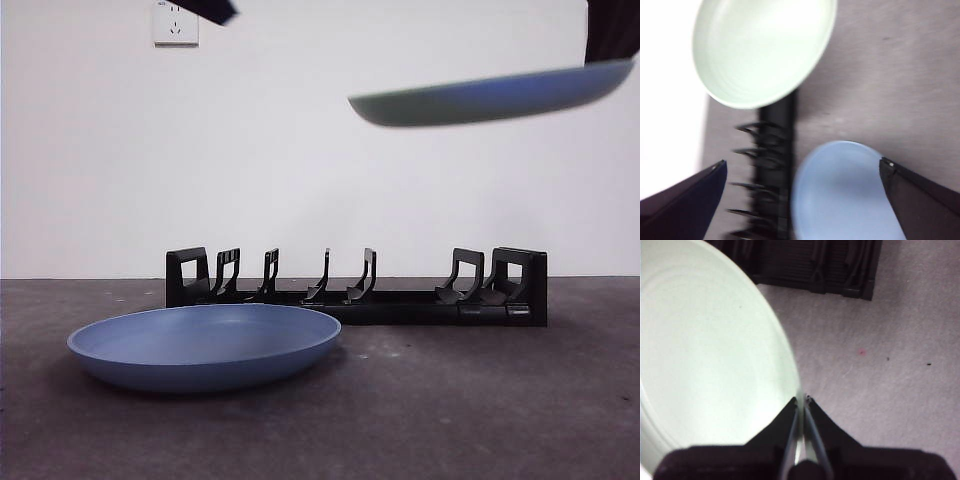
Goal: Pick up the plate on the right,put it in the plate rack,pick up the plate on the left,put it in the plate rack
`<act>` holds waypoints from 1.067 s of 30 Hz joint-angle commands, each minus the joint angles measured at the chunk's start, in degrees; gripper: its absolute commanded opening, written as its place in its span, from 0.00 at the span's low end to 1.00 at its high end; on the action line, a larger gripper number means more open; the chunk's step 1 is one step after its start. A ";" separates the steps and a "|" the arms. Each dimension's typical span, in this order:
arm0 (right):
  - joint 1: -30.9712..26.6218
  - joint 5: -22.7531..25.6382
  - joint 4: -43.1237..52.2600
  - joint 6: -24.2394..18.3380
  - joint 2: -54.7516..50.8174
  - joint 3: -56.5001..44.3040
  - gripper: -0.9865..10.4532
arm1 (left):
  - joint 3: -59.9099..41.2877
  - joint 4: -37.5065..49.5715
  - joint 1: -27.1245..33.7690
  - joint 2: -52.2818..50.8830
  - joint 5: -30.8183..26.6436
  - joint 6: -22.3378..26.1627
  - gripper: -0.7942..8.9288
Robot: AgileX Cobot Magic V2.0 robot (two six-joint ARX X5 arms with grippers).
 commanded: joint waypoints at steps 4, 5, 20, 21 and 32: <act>2.64 -2.32 -3.63 -0.37 0.13 3.23 0.07 | 0.02 7.41 -2.19 4.26 -3.96 11.76 0.80; 3.39 -2.34 -3.85 -0.35 0.13 3.32 0.07 | 0.02 8.44 -2.25 4.98 -3.96 13.14 0.80; 9.62 -3.89 -4.26 0.50 0.17 3.34 0.07 | 0.02 11.80 -4.22 12.00 -9.53 22.64 0.55; 9.62 -4.26 -4.26 0.48 0.17 3.34 0.07 | 0.02 11.76 -4.22 12.04 -9.51 22.67 0.48; 9.60 -4.39 -3.34 0.70 0.17 3.34 0.07 | 0.02 10.88 -6.19 12.07 -9.92 22.64 0.07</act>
